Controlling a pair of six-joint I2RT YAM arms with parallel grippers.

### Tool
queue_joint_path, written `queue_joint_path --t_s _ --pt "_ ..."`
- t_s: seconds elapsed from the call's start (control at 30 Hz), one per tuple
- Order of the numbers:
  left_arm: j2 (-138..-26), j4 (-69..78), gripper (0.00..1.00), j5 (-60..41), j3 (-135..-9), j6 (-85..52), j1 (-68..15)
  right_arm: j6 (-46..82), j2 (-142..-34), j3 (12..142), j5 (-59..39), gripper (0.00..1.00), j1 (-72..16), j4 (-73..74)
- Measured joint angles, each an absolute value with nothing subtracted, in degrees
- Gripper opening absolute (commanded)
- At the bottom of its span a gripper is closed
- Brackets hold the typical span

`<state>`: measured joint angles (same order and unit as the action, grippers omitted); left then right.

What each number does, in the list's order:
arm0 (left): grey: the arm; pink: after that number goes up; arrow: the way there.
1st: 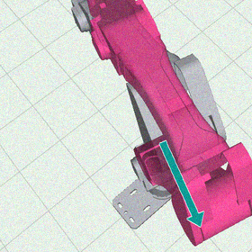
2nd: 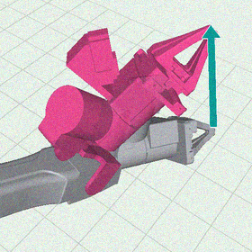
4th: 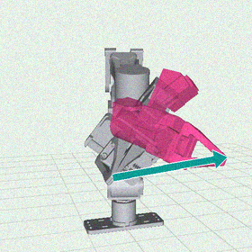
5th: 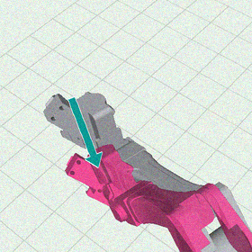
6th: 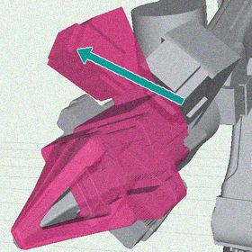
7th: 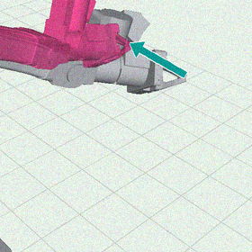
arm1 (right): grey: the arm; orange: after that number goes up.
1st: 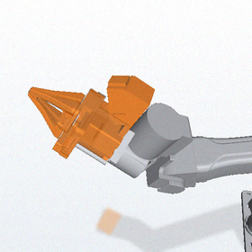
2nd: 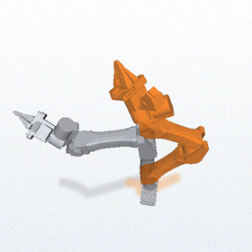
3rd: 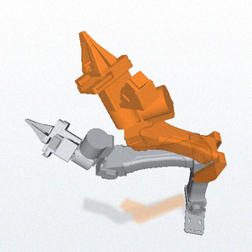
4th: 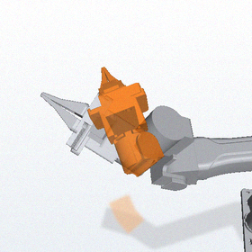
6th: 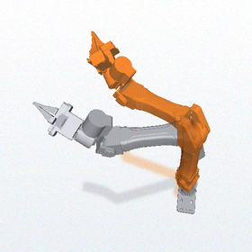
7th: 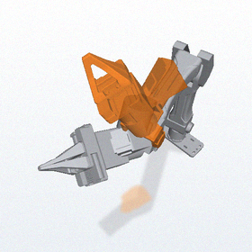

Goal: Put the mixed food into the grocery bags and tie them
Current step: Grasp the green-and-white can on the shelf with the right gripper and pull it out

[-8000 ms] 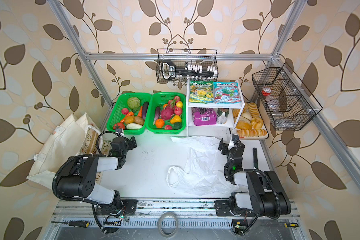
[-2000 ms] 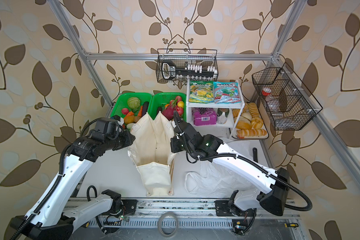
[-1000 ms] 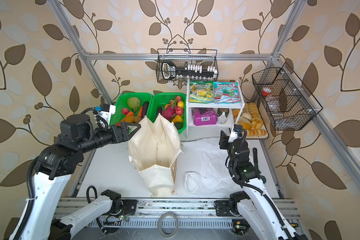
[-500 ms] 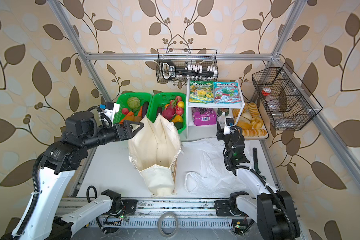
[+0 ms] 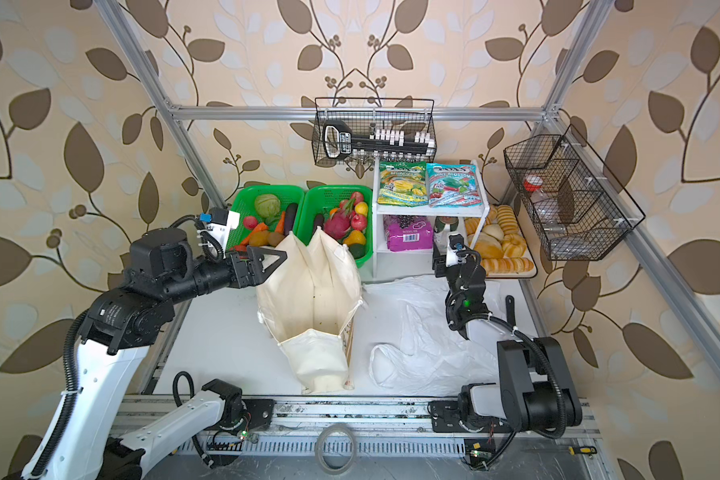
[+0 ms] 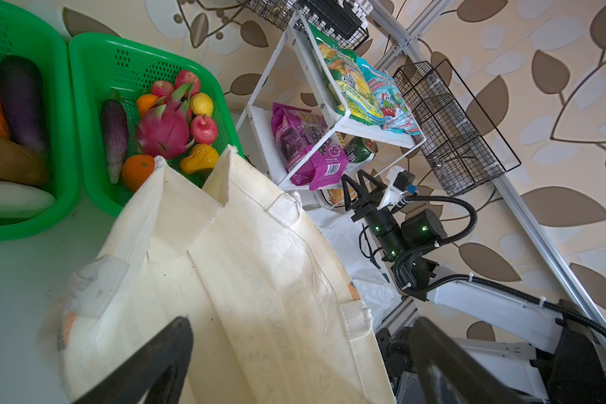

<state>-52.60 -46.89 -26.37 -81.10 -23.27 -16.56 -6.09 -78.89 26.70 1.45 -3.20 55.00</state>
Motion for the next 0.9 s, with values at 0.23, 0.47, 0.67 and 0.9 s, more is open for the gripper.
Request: queue_joint_path --t_s 0.23,0.47,0.67,0.9 --pt "-52.6 -47.0 0.99 -25.0 -81.1 -22.0 -16.6 -6.3 -86.3 26.8 1.7 0.69 -3.1 65.9" --pt "-52.6 -47.9 0.99 -23.9 -81.1 -21.1 -16.6 -5.8 -90.3 28.4 1.7 0.71 -3.0 71.2" --pt "-52.6 -48.4 0.99 -23.5 -81.1 -20.9 -16.6 -5.0 -93.0 30.0 1.5 0.72 -3.0 73.8" --pt "-52.6 -48.9 0.99 -23.4 -81.1 -20.9 -16.6 -3.8 -95.6 31.9 1.4 0.73 -3.0 75.3"
